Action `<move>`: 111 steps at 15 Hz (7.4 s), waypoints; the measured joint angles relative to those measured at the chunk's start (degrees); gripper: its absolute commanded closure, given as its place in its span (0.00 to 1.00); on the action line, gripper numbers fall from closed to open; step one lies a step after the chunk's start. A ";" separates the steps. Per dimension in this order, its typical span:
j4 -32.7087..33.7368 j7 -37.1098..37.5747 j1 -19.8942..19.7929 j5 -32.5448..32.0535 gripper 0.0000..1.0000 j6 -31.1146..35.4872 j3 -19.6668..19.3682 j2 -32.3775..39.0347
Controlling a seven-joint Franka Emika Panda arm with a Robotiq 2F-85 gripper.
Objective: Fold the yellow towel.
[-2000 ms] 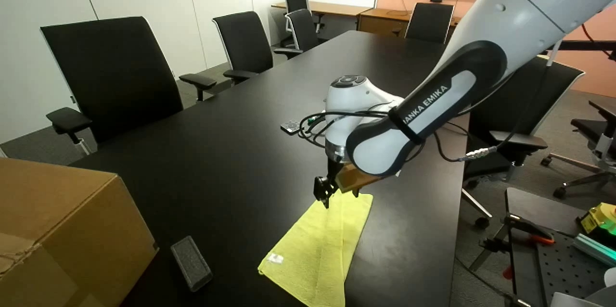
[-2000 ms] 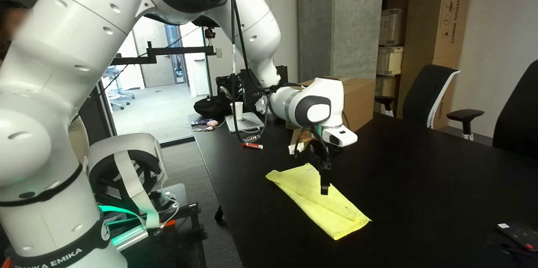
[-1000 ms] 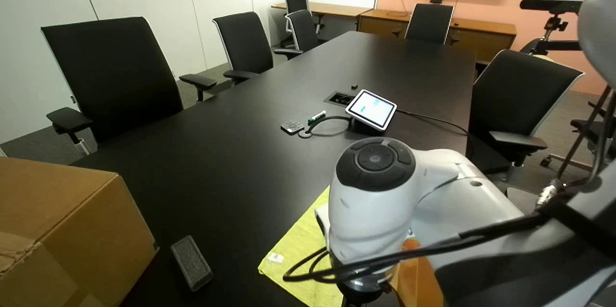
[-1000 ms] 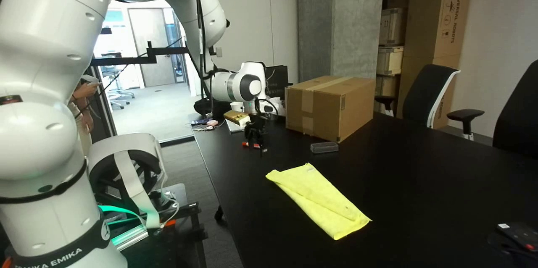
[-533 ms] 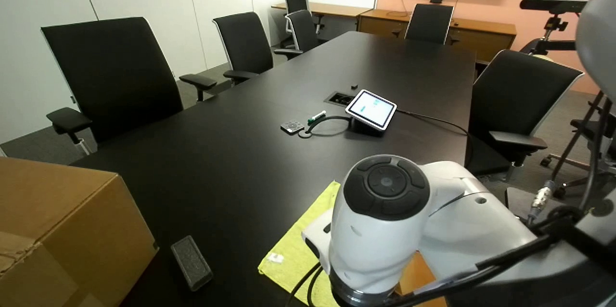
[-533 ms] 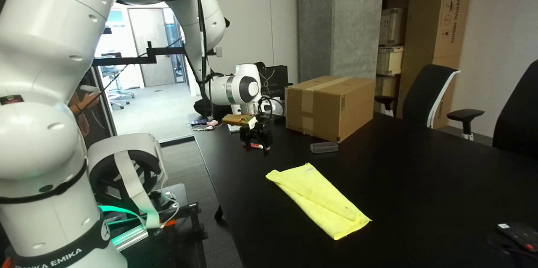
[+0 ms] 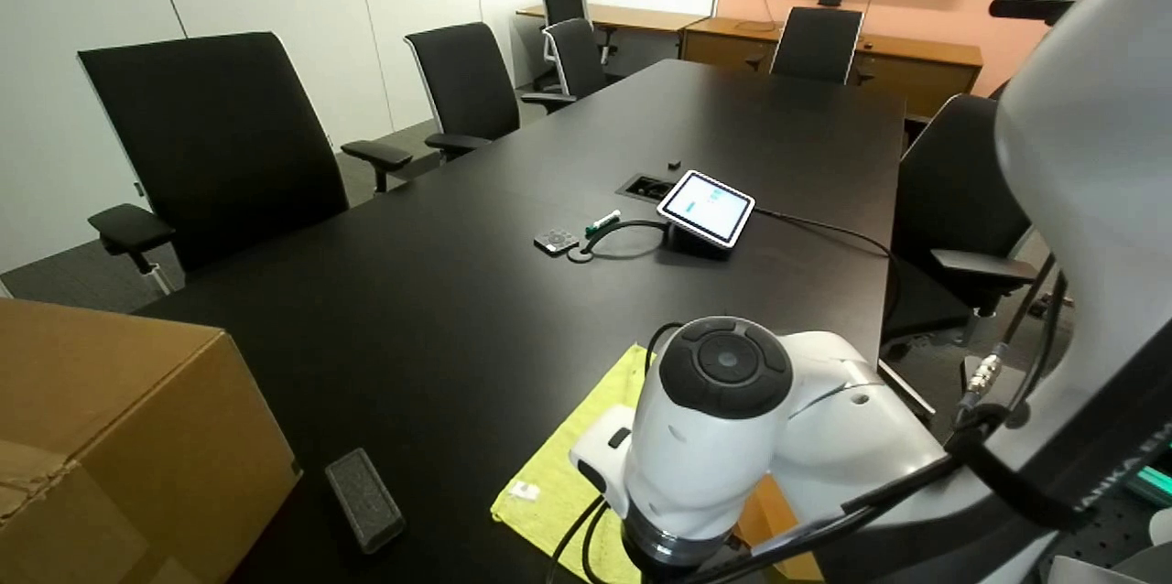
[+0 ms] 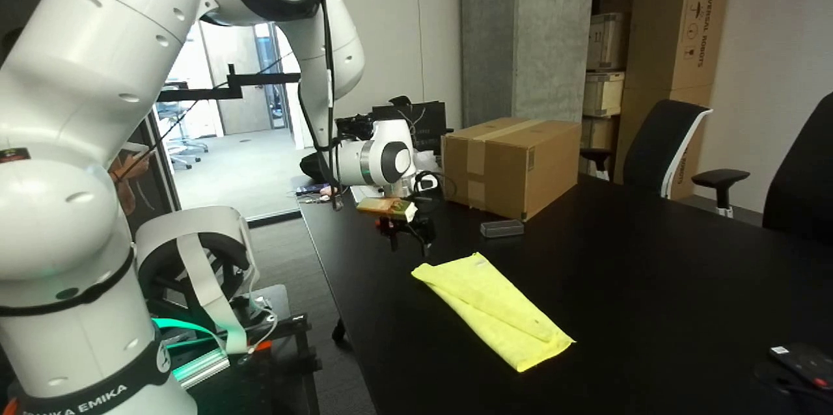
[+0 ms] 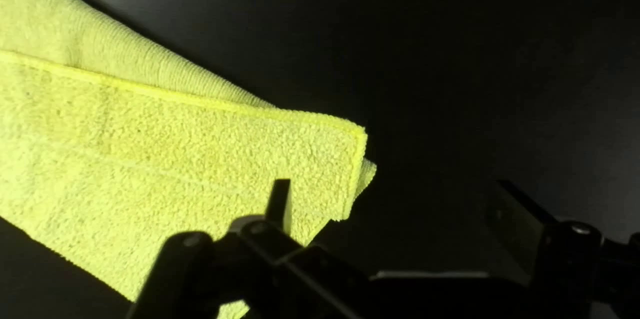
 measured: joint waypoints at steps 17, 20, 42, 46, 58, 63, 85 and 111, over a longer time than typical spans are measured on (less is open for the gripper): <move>0.06 -8.69 -1.78 0.00 0.00 1.08 -0.60 4.59; 0.30 -9.86 -1.78 0.00 0.00 1.07 -0.72 4.82; 6.61 -12.11 -1.78 -0.07 0.41 0.72 -2.92 9.71; 7.65 -12.12 -1.78 -0.13 0.39 -0.06 -2.95 9.62; 8.91 -13.43 -1.65 -0.89 0.45 -6.79 -2.47 9.48; 10.34 -13.49 -1.65 -0.92 0.51 -8.69 -2.36 9.42; 13.74 -13.93 -1.80 -0.92 0.50 -14.54 -1.38 9.06; 19.46 -13.70 -2.15 -0.92 0.99 -15.46 -1.65 7.46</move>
